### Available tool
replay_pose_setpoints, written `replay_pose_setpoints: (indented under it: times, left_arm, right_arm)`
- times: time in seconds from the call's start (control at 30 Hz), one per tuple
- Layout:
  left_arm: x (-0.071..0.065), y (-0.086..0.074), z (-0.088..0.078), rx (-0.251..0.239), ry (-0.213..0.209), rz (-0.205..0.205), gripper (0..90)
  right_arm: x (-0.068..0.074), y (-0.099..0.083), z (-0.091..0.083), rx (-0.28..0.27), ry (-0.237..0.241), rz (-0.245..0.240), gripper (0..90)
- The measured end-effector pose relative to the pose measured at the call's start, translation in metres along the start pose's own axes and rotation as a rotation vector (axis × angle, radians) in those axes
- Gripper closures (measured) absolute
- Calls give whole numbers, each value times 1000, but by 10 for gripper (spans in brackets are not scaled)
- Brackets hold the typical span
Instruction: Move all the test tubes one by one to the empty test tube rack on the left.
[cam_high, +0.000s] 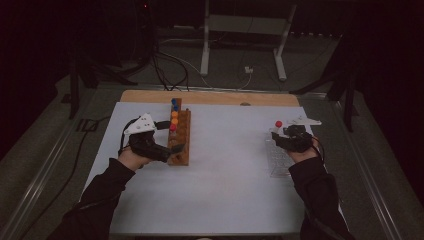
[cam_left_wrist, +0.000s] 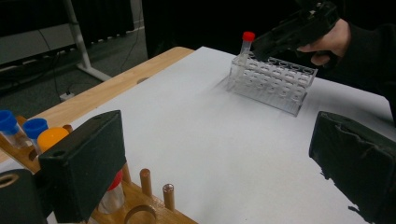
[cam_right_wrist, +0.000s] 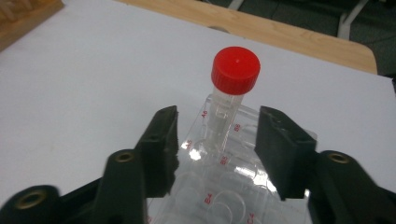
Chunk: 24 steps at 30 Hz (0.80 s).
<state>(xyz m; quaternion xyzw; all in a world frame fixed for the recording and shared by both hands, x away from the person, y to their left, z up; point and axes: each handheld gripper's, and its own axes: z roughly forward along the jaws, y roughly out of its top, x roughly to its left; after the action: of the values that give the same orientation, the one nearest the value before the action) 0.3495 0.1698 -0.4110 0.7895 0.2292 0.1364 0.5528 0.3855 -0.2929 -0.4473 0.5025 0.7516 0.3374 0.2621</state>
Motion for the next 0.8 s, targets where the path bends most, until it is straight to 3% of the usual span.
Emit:
replay_pose_setpoints:
  times: [0.27, 0.47, 0.67, 0.8]
  left_arm:
    - [1, 1, 0, 0, 4, 2, 46]
    - [2, -1, -1, 0, 5, -6, 46]
    - [3, -1, -1, -2, 0, -14, 47]
    - [2, 0, -1, -2, -6, -11, 47]
  right_arm:
    - [-2, 6, 16, 54, -2, 32, 607]
    - [-2, 6, 18, 39, 3, 49, 738]
    - [-5, 8, 12, -1, 8, 65, 749]
    - [-4, 15, 0, -30, 2, 45, 749]
